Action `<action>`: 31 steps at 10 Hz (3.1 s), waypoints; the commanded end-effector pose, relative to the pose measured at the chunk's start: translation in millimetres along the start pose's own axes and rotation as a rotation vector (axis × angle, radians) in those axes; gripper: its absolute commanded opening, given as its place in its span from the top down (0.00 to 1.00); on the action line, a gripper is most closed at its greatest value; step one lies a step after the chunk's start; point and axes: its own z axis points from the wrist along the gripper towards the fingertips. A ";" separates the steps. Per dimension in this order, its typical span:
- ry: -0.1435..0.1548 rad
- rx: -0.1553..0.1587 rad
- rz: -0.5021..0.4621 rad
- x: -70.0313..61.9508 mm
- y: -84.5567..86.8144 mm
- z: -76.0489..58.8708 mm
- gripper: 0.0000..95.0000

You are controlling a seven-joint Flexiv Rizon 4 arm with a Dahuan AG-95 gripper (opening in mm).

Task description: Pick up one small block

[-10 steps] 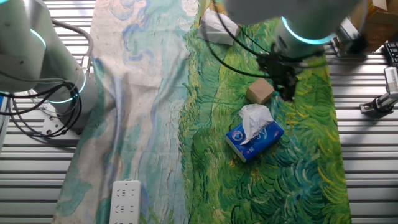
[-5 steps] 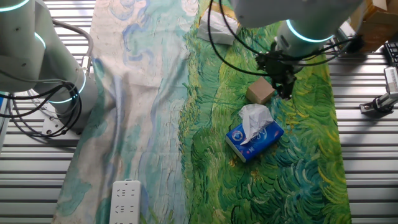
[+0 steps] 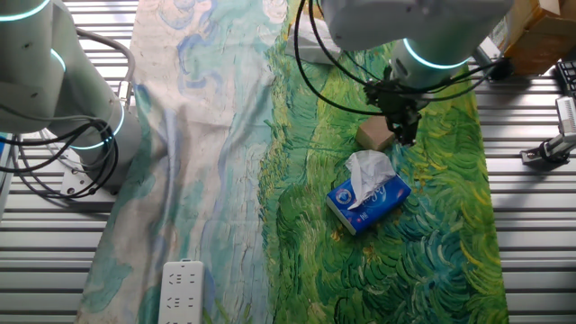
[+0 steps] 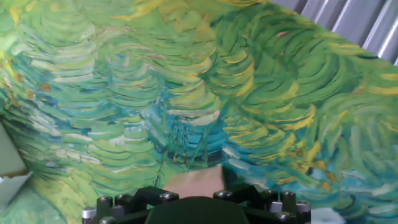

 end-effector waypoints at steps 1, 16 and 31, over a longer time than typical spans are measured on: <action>-0.009 0.007 -0.008 2.2 1.7 7.0 0.00; 0.096 0.035 0.037 -0.6 -3.2 -92.3 1.00; 0.125 0.077 0.149 25.5 19.8 -241.0 1.00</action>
